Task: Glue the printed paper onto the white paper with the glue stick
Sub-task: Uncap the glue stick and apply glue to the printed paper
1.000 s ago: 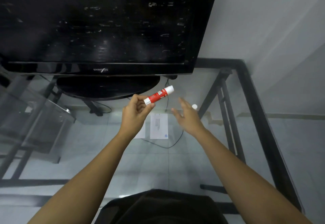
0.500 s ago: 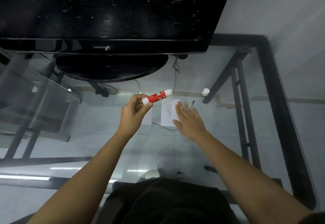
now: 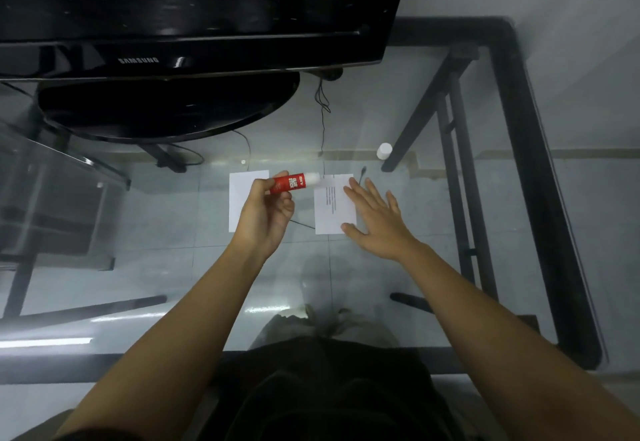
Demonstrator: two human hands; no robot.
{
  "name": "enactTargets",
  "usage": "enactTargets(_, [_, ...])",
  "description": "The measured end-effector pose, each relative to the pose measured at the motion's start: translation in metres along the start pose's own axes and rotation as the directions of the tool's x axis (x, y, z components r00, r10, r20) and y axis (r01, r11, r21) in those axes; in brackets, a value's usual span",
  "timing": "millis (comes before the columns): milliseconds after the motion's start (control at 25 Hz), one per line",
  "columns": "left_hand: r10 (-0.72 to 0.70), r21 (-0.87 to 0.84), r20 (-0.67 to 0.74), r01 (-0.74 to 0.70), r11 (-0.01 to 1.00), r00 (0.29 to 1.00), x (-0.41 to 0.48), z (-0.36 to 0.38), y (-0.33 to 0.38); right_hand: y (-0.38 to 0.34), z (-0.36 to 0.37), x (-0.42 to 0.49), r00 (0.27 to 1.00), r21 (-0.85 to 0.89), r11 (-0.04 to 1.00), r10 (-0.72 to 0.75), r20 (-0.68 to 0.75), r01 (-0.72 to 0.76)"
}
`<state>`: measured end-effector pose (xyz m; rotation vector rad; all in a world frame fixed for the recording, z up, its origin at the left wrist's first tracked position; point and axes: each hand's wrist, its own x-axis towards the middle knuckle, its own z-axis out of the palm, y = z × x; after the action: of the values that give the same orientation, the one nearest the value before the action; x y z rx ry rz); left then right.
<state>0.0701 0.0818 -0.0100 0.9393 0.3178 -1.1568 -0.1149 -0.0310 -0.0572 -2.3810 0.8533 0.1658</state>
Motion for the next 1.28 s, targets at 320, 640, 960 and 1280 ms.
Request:
enactTargets(320, [0.099, 0.671, 0.037, -0.098, 0.735, 0.994, -0.001, -0.007, -0.010, 0.003, 0.000, 0.002, 1.000, 0.057, 0.998, -0.005, 0.006, 0.004])
enactTargets(640, [0.078, 0.847, 0.531, -0.525, -0.078, 0.844, -0.013, -0.005, 0.005, 0.002, 0.003, 0.005, 1.000, 0.059, 0.998, 0.025, -0.011, -0.024])
enactTargets(960, [0.014, 0.787, 0.593, -0.576, -0.219, 0.805, 0.024, 0.023, 0.018, 0.001, -0.003, 0.003, 1.000, 0.087, 0.996, 0.006, 0.008, -0.007])
enactTargets(1280, [0.095, 0.814, 0.574, -0.554, -0.176, 0.813, 0.025, 0.032, 0.020, 0.000, -0.005, 0.001, 1.000, 0.104, 0.995, 0.006, 0.011, -0.007])
